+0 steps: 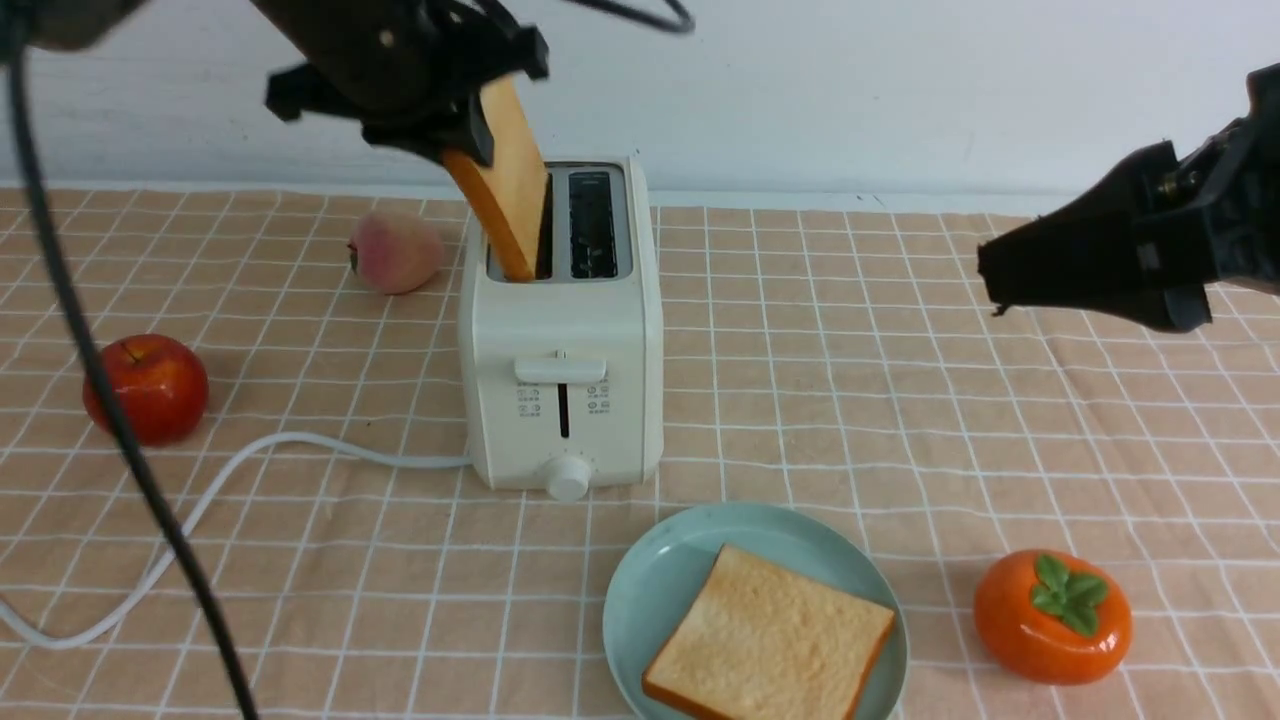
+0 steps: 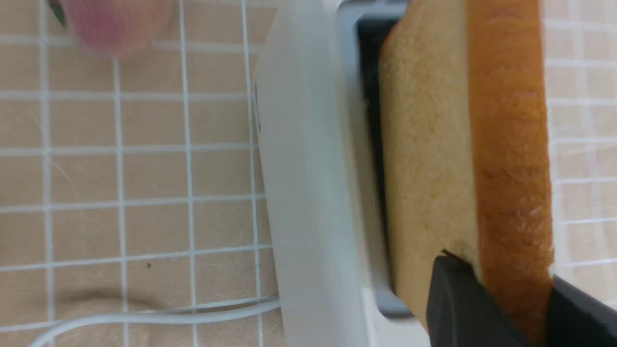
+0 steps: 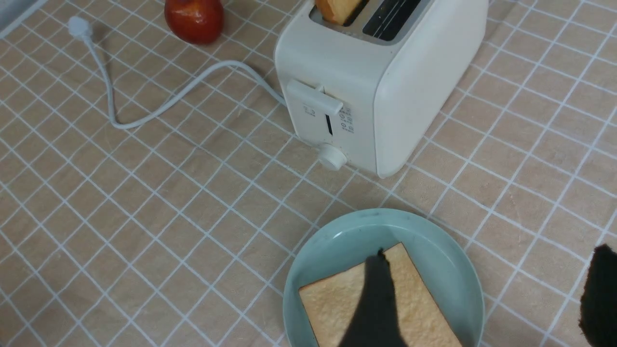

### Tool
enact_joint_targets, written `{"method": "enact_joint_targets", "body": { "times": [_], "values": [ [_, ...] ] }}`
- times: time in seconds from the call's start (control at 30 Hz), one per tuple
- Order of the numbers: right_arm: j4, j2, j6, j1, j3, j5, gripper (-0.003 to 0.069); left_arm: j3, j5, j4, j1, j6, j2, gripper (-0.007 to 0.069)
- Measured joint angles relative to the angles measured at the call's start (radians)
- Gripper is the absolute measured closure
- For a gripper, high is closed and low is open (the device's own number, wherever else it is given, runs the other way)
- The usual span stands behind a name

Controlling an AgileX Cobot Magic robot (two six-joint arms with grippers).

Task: Take toasted bread from bread machine on light coffee tablecloth place on plate.
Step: 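Reach for a toast slice standing in the toaster with the left gripper, then place the slice of bread on the plate with the left gripper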

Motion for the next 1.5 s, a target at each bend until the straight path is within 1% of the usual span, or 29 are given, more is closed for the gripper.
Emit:
{"method": "enact_joint_targets", "body": {
  "times": [0.13, 0.17, 0.2, 0.23, 0.27, 0.3, 0.33, 0.37, 0.43, 0.5, 0.57, 0.63, 0.7, 0.73, 0.77, 0.83, 0.9, 0.93, 1.13, 1.17, 1.2, 1.33, 1.4, 1.43, 1.47, 1.5],
  "values": [
    [0.0, 0.0, 0.0, 0.0, 0.0, 0.0, 0.0132, 0.0, 0.095, -0.03, 0.001, 0.071, -0.18, 0.0531],
    [0.0, 0.0, 0.0, 0.0, 0.0, -0.001, 0.0132, 0.008, 0.114, -0.06, 0.001, 0.1, -0.226, 0.0531],
    [0.0, 0.0, 0.0, 0.0, 0.0, -0.002, 0.0132, 0.036, 0.129, -0.118, 0.001, 0.156, -0.29, 0.0531],
    [0.0, 0.0, 0.0, 0.0, 0.0, -0.002, 0.0132, 0.06, 0.132, -0.159, 0.001, 0.18, -0.325, 0.0531],
    [0.0, 0.0, 0.0, 0.0, 0.0, -0.002, 0.0132, 0.067, 0.134, -0.169, 0.001, 0.198, -0.334, 0.0531],
    [0.001, 0.0, 0.0, 0.0, 0.0, -0.002, 0.0132, 0.139, 0.136, -0.265, 0.001, 0.262, -0.39, 0.0531],
    [0.001, 0.0, 0.0, 0.0, 0.0, -0.002, 0.0132, 0.16, 0.136, -0.29, 0.001, 0.281, -0.405, 0.0531],
    [0.001, 0.0, 0.0, 0.0, 0.0, 0.0, 0.0132, 0.256, 0.136, -0.395, 0.001, 0.36, -0.461, 0.0531],
    [0.001, 0.0, 0.0, 0.0, 0.0, 0.004, 0.0132, 0.382, 0.136, -0.514, 0.001, 0.445, -0.498, 0.0531],
    [0.001, 0.0, 0.0, 0.0, 0.0, 0.011, 0.0132, 0.551, 0.137, -0.662, 0.001, 0.542, -0.51, 0.0531],
    [0.001, 0.0, 0.0, 0.0, 0.0, 0.012, 0.0132, 0.681, 0.133, -0.754, 0.001, 0.614, -0.503, 0.0531],
    [0.001, 0.0, 0.0, 0.0, 0.0, 0.013, 0.0132, 0.839, 0.109, -0.878, 0.001, 0.705, -0.478, 0.0531],
    [0.001, 0.0, 0.0, 0.0, 0.0, 0.013, 0.0132, 0.974, 0.055, -0.97, 0.0, 0.792, -0.449, 0.0531],
    [0.001, 0.0, 0.0, 0.0, 0.0, 0.013, 0.0132, 0.985, 0.055, -0.979, 0.0, 0.8, -0.446, 0.0531],
    [0.001, 0.0, 0.0, 0.0, 0.0, 0.012, 0.0132, 1.072, -0.016, -1.033, -0.015, 0.863, -0.42, 0.0531],
    [0.001, 0.0, 0.0, 0.0, 0.0, 0.012, 0.0132, 1.12, -0.086, -1.065, -0.04, 0.906, -0.389, 0.0531],
    [0.001, 0.0, 0.0, 0.0, 0.0, 0.01, 0.0132, 1.144, -0.156, -1.08, -0.074, 0.928, -0.363, 0.0531],
    [0.003, 0.0, 0.0, 0.0, 0.0, 0.008, 0.0132, 1.155, -0.217, -1.092, -0.12, 0.939, -0.331, 0.0531],
    [0.011, 0.0, 0.0, 0.0, 0.0, 0.009, 0.0132, 1.158, -0.482, -1.169, -0.272, 0.942, -0.212, 0.0531],
    [0.011, 0.0, 0.0, 0.0, 0.0, 0.009, 0.0132, 1.158, -0.489, -1.17, -0.275, 0.942, -0.206, 0.0531],
    [0.013, 0.0, 0.0, 0.0, 0.0, 0.011, 0.0132, 1.158, -0.544, -1.177, -0.294, 0.942, -0.187, 0.0531],
    [0.016, 0.0, 0.0, 0.0, 0.0, 0.014, 0.0132, 1.158, -0.592, -1.19, -0.298, 0.942, -0.183, 0.053],
    [0.02, 0.0, 0.0, 0.0, 0.0, 0.016, 0.0132, 1.158, -0.648, -1.204, -0.298, 0.931, -0.183, 0.0501],
    [0.02, 0.0, 0.0, 0.0, 0.0, 0.016, 0.0132, 1.158, -0.653, -1.204, -0.298, 0.929, -0.183, 0.0497],
    [0.023, 0.0, 0.0, 0.0, 0.0, 0.019, 0.0132, 1.158, -0.681, -1.207, -0.298, 0.923, -0.183, 0.0456],
    [0.023, 0.0, 0.0, 0.0, 0.0, 0.021, 0.0132, 1.158, -0.687, -1.209, -0.298, 0.921, -0.183, 0.0431]
  ]
}}
